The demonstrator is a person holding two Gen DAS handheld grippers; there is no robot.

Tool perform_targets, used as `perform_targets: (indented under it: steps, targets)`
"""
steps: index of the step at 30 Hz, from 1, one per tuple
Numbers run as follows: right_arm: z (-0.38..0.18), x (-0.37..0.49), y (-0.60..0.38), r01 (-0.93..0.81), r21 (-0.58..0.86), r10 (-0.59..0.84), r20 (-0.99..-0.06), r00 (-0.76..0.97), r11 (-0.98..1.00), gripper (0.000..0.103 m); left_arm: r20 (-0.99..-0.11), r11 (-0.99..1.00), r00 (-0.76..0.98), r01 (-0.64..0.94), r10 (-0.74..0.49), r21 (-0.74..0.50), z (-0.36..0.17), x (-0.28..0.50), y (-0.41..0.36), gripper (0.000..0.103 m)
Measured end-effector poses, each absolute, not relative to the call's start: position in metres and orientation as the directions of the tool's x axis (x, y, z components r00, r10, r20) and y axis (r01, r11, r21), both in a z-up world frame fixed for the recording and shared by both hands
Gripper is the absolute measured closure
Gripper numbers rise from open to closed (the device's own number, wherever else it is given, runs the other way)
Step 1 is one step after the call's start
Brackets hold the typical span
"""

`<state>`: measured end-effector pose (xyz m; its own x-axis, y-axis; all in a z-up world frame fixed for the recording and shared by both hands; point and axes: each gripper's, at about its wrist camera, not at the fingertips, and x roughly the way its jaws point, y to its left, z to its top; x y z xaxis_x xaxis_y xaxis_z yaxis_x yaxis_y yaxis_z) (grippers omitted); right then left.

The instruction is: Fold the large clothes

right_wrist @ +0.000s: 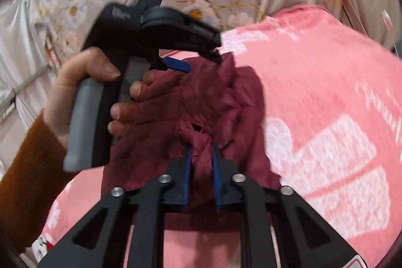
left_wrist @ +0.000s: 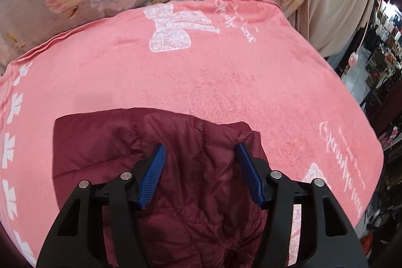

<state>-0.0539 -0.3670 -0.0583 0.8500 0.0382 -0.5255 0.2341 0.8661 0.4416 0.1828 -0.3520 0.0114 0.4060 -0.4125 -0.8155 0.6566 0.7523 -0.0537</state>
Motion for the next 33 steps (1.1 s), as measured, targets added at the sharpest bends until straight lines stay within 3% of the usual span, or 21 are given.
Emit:
perform_targets:
  steps: [10, 19, 33]
  targets:
    - [-0.111, -0.073, -0.4, 0.315, 0.604, 0.114, -0.564, 0.818, 0.732, 0.096, -0.848, 0.73, 0.406, 0.683, -0.34, 0.035, -0.033, 0.183, -0.396, 0.055]
    - [-0.134, -0.064, -0.401, 0.347, 0.598, 0.128, -0.609, 0.782, 0.723, 0.099, -0.835, 0.739, 0.464, 0.665, -0.295, 0.109, -0.071, 0.184, -0.414, 0.055]
    - [-0.14, -0.058, -0.399, 0.364, 0.548, 0.093, -0.637, 0.766, 0.753, 0.101, -0.8, 0.751, 0.51, 0.65, -0.317, 0.117, -0.094, 0.19, -0.416, 0.055]
